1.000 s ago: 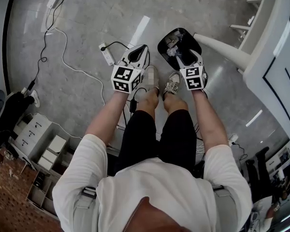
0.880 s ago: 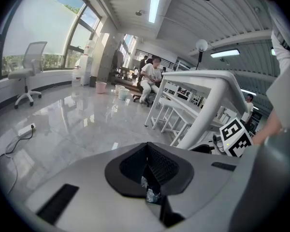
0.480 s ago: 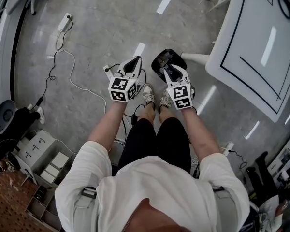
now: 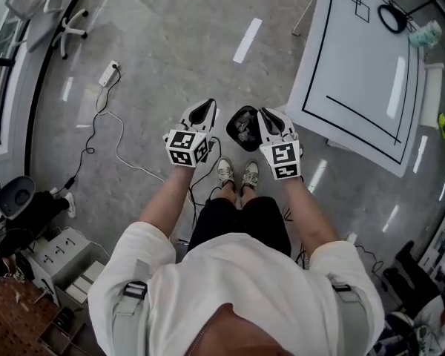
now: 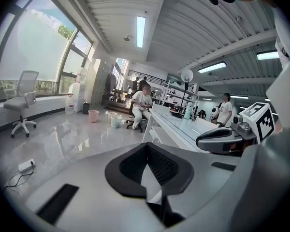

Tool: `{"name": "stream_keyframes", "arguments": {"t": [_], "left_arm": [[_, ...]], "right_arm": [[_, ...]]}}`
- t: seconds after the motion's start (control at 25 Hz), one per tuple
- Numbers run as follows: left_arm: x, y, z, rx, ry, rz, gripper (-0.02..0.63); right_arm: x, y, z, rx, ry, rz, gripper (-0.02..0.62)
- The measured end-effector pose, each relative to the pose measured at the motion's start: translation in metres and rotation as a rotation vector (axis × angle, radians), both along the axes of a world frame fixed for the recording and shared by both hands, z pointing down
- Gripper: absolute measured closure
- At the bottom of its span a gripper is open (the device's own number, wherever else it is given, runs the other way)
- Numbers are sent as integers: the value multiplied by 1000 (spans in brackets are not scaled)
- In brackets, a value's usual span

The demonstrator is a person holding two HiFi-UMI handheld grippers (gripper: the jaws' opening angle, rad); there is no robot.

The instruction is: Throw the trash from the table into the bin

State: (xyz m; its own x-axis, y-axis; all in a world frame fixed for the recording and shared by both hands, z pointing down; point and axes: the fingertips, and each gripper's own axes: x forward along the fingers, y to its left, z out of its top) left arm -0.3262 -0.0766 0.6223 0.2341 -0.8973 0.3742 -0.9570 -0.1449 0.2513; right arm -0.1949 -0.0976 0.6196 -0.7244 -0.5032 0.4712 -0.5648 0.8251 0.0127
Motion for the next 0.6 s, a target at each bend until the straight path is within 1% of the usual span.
{"name": "stream_keyframes", "arguments": {"t": [0.32, 0.48, 0.6], "left_arm": [[16, -16, -83, 104, -18, 43, 595], [20, -24, -119, 162, -27, 58, 595], [21, -26, -143, 200, -28, 63, 595]], "right_arm": [[42, -33, -93, 127, -55, 106, 583], [57, -46, -137, 191, -102, 151, 589], [68, -50, -166, 219, -144, 186, 589]]}}
